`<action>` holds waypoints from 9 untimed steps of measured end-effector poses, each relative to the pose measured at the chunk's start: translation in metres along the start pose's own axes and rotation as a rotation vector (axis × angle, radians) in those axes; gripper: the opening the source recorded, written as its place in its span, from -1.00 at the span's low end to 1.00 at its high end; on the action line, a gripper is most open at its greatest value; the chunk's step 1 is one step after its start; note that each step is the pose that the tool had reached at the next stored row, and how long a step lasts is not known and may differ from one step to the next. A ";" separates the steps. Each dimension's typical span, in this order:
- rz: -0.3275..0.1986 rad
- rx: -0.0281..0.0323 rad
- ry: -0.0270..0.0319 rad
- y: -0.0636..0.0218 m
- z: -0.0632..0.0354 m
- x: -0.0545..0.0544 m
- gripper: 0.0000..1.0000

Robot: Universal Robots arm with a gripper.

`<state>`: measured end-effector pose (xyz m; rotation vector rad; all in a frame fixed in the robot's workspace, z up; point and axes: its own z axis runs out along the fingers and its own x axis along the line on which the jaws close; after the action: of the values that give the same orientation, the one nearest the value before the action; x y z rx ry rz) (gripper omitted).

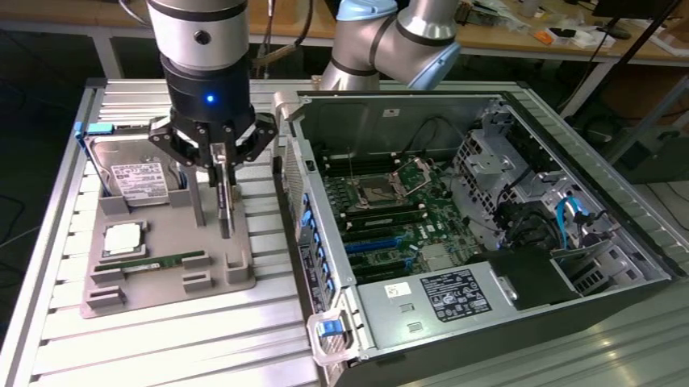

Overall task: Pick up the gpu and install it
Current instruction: 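Pick up the gpu and move the gpu toward the slot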

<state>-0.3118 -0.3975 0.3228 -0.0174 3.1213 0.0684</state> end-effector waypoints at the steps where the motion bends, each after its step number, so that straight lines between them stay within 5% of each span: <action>1: 0.000 0.0001 0.0000 0.0002 -0.0021 0.000 -0.47; 9: 0.000 0.0000 -0.0015 0.0014 -0.0164 0.000 -0.47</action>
<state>-0.3118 -0.3968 0.3392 -0.0174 3.1197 0.0684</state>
